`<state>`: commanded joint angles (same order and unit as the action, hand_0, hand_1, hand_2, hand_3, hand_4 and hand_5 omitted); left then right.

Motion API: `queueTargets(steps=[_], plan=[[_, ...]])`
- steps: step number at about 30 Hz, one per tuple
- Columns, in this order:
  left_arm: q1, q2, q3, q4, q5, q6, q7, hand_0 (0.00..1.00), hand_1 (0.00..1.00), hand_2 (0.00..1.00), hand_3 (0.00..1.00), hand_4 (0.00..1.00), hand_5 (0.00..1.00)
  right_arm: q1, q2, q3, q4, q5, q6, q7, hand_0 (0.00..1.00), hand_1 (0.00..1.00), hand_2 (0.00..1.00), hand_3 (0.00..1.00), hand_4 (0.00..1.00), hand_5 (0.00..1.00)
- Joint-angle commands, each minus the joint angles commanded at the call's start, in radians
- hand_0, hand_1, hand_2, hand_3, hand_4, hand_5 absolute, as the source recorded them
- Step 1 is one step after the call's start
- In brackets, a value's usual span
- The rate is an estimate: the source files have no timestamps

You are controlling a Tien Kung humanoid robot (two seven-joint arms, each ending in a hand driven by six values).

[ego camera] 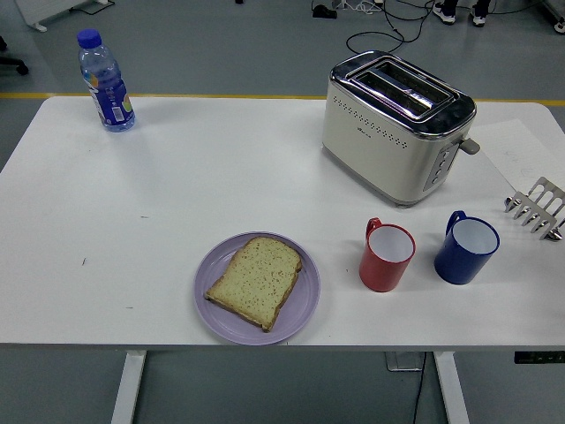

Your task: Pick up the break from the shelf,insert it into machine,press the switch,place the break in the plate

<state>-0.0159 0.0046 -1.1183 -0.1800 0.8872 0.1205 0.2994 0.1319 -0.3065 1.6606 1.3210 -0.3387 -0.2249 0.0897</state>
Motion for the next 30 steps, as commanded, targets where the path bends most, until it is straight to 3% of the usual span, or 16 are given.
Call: queueTargets(steps=[15, 30], plan=[[-0.013, 0.001, 0.011, 0.000, -0.017, -0.001, -0.003, 0.420, 0.496, 0.577, 0.684, 0.496, 0.998, -0.025, 0.046, 0.044, -0.030, 0.006, -0.008, -0.001, 0.709, 0.680, 0.701, 0.630, 0.487, 0.314], [-0.018, -0.001, 0.004, 0.000, -0.009, -0.001, -0.001, 0.420, 0.498, 0.582, 0.686, 0.487, 0.998, -0.031, 0.060, 0.053, -0.041, 0.027, -0.020, 0.006, 0.706, 0.671, 0.696, 0.626, 0.477, 0.308]])
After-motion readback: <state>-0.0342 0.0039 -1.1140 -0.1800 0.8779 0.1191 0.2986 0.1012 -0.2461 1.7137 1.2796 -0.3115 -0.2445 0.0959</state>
